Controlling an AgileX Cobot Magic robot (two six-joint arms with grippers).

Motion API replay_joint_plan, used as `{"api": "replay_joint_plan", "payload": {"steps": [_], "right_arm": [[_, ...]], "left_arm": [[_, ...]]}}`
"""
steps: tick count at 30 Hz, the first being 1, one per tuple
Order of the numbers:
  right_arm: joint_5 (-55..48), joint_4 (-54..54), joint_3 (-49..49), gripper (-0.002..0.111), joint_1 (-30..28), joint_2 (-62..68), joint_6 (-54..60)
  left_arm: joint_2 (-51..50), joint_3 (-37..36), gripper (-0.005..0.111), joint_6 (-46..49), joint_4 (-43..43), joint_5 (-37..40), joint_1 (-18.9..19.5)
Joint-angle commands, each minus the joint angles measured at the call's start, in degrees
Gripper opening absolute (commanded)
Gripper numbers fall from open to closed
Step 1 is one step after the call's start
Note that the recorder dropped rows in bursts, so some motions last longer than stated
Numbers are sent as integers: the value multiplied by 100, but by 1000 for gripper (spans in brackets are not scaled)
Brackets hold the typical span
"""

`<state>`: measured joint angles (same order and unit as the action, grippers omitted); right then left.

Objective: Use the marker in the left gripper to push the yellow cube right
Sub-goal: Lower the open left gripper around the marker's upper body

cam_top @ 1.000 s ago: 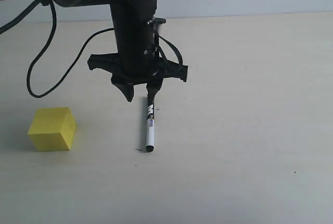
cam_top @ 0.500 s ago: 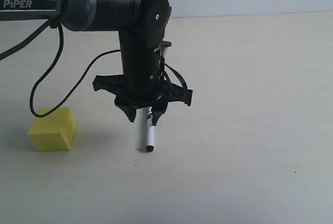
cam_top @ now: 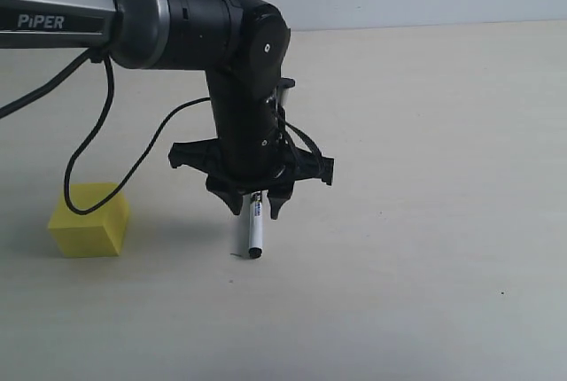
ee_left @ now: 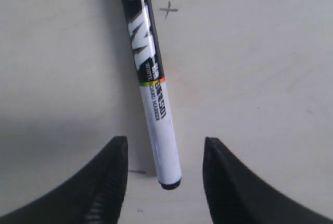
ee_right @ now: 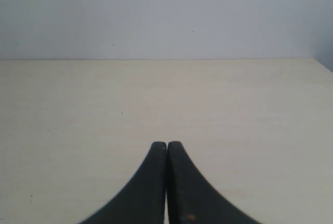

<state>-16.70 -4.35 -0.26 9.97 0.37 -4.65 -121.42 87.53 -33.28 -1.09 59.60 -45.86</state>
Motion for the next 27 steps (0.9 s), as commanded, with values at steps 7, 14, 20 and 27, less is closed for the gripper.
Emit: {"api": "replay_joint_plan", "payload": {"steps": [7,14,20,27], "right_arm": [[50,-5,26,0,9,-37,-3],[50,-5,26,0,9,-37,-3],[50,-5,26,0,9,-37,-3],[50,-5,26,0,9,-37,-3]], "left_arm": [[-190,-37,46,-57,-36,-82,-13],[-212,-37,46,-111,-36,-152,-13],[-224,-37,46,-153,-36,-165,-13],[-221,-37,46,-153,-11,-175,-13]]}}
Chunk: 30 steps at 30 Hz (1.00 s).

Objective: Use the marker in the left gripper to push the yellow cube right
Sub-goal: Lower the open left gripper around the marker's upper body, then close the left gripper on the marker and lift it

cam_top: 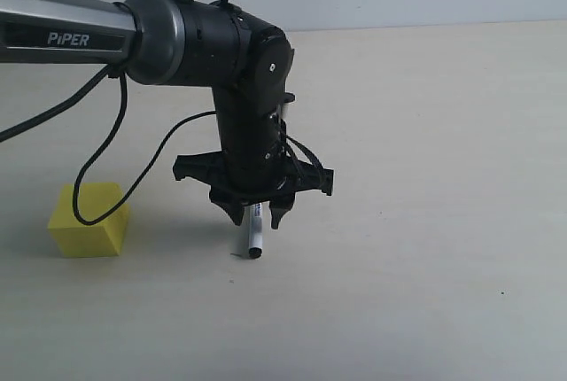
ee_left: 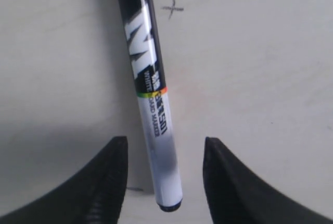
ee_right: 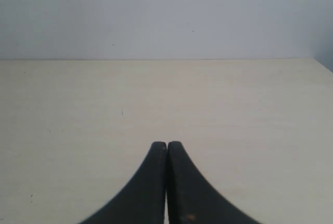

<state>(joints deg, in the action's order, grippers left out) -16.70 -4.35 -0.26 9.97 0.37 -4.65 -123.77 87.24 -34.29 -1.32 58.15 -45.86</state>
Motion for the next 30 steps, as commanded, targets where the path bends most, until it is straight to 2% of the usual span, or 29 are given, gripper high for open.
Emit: {"api": "replay_joint_plan", "payload": {"steps": [1,30], "right_arm": [[50,-5,26,0,9,-37,-3],[38,-5,26,0,9,-37,-3]], "left_arm": [[14,-8,46,-66,11,-31,-13],[8,-273,46,-90,62,-409,-13]]}}
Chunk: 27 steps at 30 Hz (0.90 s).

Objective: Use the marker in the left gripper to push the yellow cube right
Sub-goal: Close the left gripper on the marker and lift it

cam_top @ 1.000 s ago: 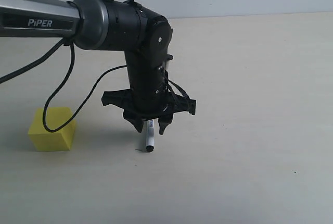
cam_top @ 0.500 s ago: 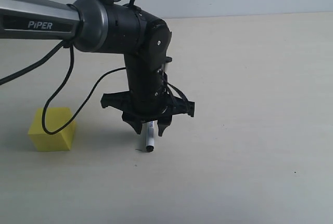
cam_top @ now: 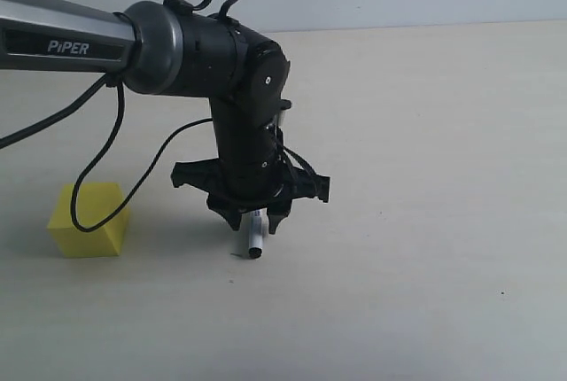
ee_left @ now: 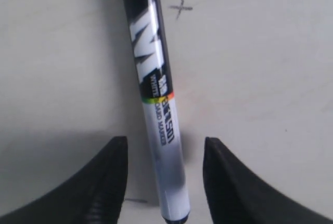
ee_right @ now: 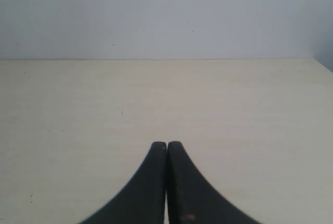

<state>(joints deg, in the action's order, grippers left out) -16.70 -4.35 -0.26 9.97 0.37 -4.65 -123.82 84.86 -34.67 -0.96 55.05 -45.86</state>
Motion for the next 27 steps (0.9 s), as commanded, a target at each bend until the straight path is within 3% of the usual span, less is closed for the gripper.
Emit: {"api": "replay_joint_plan", "payload": {"steps": [1,27], "right_arm": [[38,-5,26,0,9,-37,-3],[38,-5,26,0,9,-37,-3]], "left_arm": [[12,-35,46,-52,26,-99,-13],[12,-217,46,-8,-61,-126,-35]]}}
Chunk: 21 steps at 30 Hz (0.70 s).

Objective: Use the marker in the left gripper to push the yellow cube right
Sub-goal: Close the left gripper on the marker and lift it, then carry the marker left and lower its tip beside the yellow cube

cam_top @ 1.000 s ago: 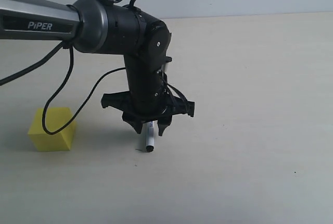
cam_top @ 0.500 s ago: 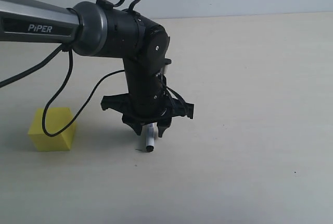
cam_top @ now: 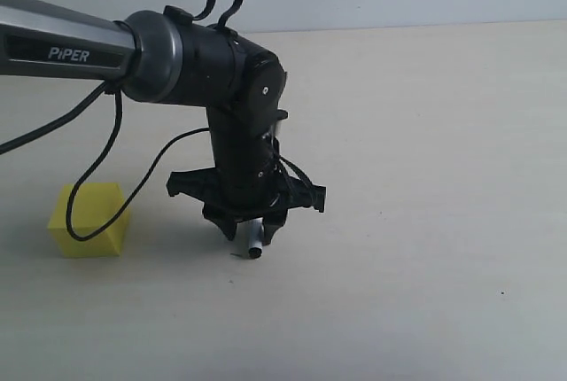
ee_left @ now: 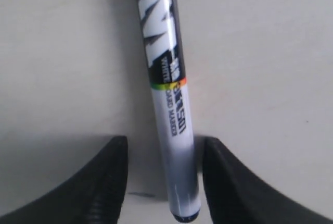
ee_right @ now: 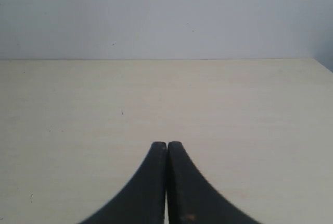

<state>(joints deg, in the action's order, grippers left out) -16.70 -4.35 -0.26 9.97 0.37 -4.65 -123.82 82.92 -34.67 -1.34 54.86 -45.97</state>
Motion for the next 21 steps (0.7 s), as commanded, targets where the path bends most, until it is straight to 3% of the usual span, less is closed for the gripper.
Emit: {"api": "replay_joint_plan", "payload": {"steps": [1,2,10,16,21], "right_arm": [[38,-5,26,0,9,-37,-3],[38,-5,26,0,9,-37,-3],[49,-5,26,0,9,-37,-3],[49,-5,26,0,9,-37,-3],[49,-5,26,0,9,-37,-3]], "left_arm": [[12,-24,45,-8,-23,-119,-25],[12,-24,45,-8,-23,-119,-25],[12,-24,0,137,-23,-160,-25],[232,-24,0,295,-11,22,-25],[1091,-11,0,495,263,391,33]]}}
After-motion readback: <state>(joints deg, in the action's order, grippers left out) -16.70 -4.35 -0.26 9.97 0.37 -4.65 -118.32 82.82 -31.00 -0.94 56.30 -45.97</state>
